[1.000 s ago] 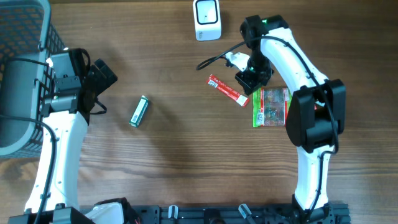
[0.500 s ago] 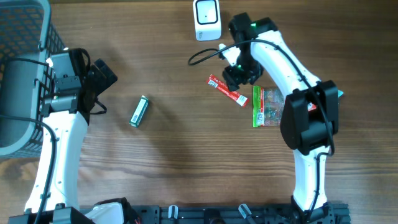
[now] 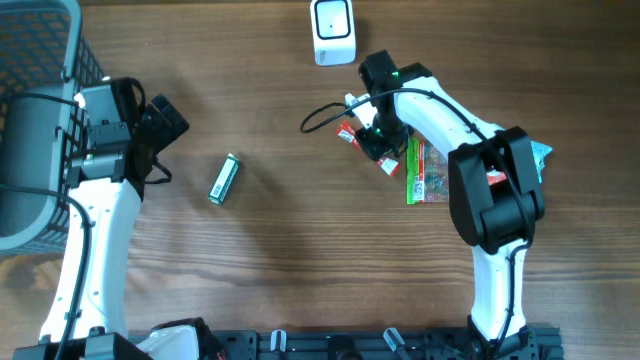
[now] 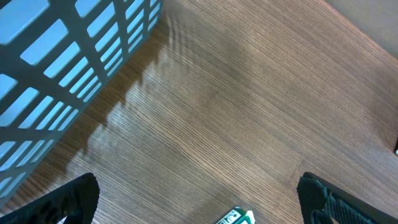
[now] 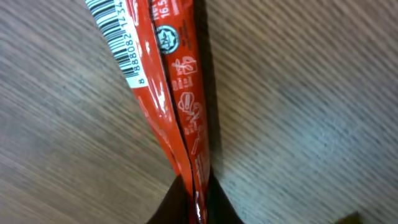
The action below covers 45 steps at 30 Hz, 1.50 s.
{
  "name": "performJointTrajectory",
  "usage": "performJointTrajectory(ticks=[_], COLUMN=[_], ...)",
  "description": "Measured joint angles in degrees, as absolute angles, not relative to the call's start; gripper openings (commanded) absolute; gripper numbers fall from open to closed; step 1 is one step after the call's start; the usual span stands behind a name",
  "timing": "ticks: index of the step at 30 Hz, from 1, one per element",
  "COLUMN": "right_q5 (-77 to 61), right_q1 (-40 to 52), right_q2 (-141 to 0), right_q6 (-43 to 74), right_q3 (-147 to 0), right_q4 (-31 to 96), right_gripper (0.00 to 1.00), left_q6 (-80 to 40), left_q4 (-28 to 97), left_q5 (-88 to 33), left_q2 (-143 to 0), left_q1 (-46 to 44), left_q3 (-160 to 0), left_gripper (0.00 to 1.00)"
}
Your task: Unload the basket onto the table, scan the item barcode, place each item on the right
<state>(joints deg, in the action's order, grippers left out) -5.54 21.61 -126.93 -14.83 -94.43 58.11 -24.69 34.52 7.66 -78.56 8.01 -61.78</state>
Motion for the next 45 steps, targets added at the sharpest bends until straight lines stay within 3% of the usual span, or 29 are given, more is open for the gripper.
performJointTrajectory(ticks=[6,12,14,16,17,18,22,26,29,34,35,39,43,45], right_q5=[-5.69,2.76,4.67,5.74,6.17,6.46,6.72,3.2,-9.98,-32.58,-34.09,-32.45,-21.76,-12.32], right_q1=[21.58,19.57,18.02,16.69,16.05,15.68,14.41,14.31,14.2,15.05,15.94,24.27,35.75,43.48], right_q2=[-119.7,-103.26,-102.41,-102.83,-102.89,-103.02,-103.18,-103.37,-103.5,-103.55,-103.55,-103.55,-103.57,-103.7], right_q6=[-13.23,-2.7,-0.08,1.5,2.66,2.57,3.95,4.75,5.72,15.25,18.04,29.56,38.02,41.56], right_q3=[-92.23,-92.49,-92.49,-91.29,-89.47,-88.05,-80.68,-76.12,-73.6,-69.8,-69.56,-69.34,-69.32,-69.23], right_q4=[62.26,69.73,71.4,71.02,70.67,70.3,64.58,57.1,47.09,30.81,29.1,24.34,20.6,17.39], right_gripper=[0.04,0.05,0.09,0.26,0.52,0.71,1.0,1.0,1.0,0.73,0.72,0.74,0.97,1.0], left_q6=[-24.67,-24.67,-24.67,-24.69,-24.67,-24.69,-24.69,-24.69,-24.67,-24.67,-24.67,-24.67,-24.69,-24.67], left_q4=[34.52,34.52,34.52,34.52,34.54,34.54,34.54,34.54,34.52,34.52,34.52,34.54,34.54,34.52], left_q5=[7.66,7.66,7.66,7.68,7.66,7.66,7.68,7.66,7.66,7.66,7.66,7.66,7.66,7.66], left_q2=[-78.56,-78.56,-78.56,-78.56,-78.56,-78.56,-78.56,-78.56,-78.56,-78.56,-78.56,-78.56,-78.56,-78.56], left_q1=[8.01,8.01,7.99,8.01,8.01,8.01,8.01,8.01,8.01,8.01,8.01,8.01,8.01,8.01], left_q3=[-61.78,-61.78,-61.78,-61.78,-61.78,-61.78,-61.78,-61.78,-61.78,-61.78,-61.78,-61.78,-61.78,-61.78], left_gripper=[1.0,1.0,1.0,1.0,1.0,1.0,1.0,1.0,1.0,1.0,1.0,1.0,1.0,1.0])
